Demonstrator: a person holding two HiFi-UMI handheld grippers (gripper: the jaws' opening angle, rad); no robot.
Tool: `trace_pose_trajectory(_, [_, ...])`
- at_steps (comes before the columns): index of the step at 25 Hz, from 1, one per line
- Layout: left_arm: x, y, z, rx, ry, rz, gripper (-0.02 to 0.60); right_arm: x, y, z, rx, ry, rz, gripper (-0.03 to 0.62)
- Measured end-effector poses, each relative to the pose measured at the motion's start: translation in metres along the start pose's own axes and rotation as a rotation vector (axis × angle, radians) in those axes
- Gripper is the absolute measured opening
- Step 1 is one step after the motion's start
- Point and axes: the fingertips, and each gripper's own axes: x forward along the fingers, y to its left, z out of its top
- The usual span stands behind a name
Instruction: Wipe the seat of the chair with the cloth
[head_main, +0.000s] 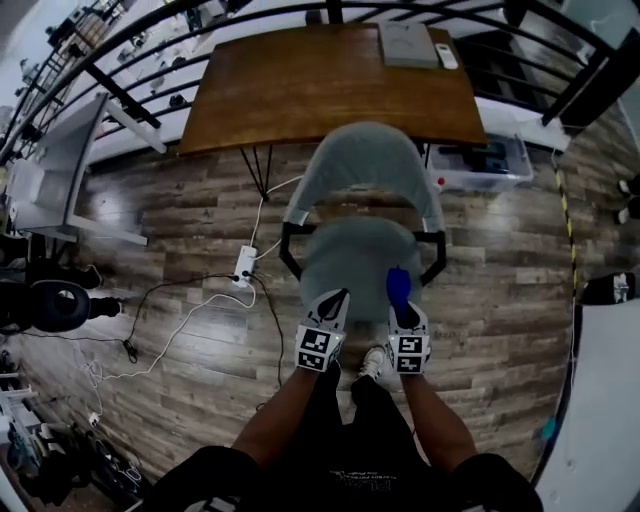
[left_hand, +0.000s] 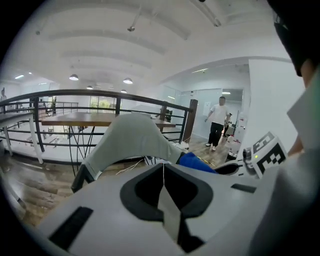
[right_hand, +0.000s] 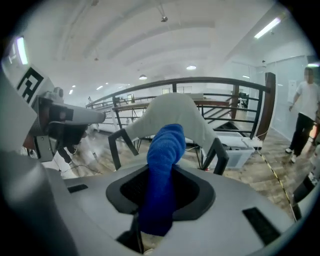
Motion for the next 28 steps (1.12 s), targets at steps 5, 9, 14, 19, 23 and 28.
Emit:
trace_pose_trajectory(5, [-0.018,0.002,0.041,0.022,-0.072,0.006,0.011,-0.021,0.01,0.052,-0.046,-0.101,0.014,0.114])
trace_pose_trajectory(9, [-0.03,0.0,0.073,0.038,-0.117,-0.005,0.011,-0.034,0.019,0.082,-0.082,-0.182,0.037,0.114])
trace_pose_trajectory(14, [-0.041,0.0,0.098,0.072,-0.148,-0.018,0.011,-0.056,0.026,0.121,-0.087,-0.269,0.023,0.114])
trace_pose_trajectory(19, [-0.049,0.001,0.117,0.119,-0.167,-0.027,0.011,-0.071,0.03,0.153,-0.082,-0.328,0.003,0.114])
trace_pose_trajectory(23, [-0.061,0.002,0.13,0.111,-0.185,-0.031,0.011,-0.079,0.037,0.175,-0.081,-0.365,-0.009,0.114])
trace_pose_trajectory(28, [-0.073,0.007,0.158,0.132,-0.232,-0.046,0.011,-0.085,0.045,0.205,-0.11,-0.402,-0.027,0.114])
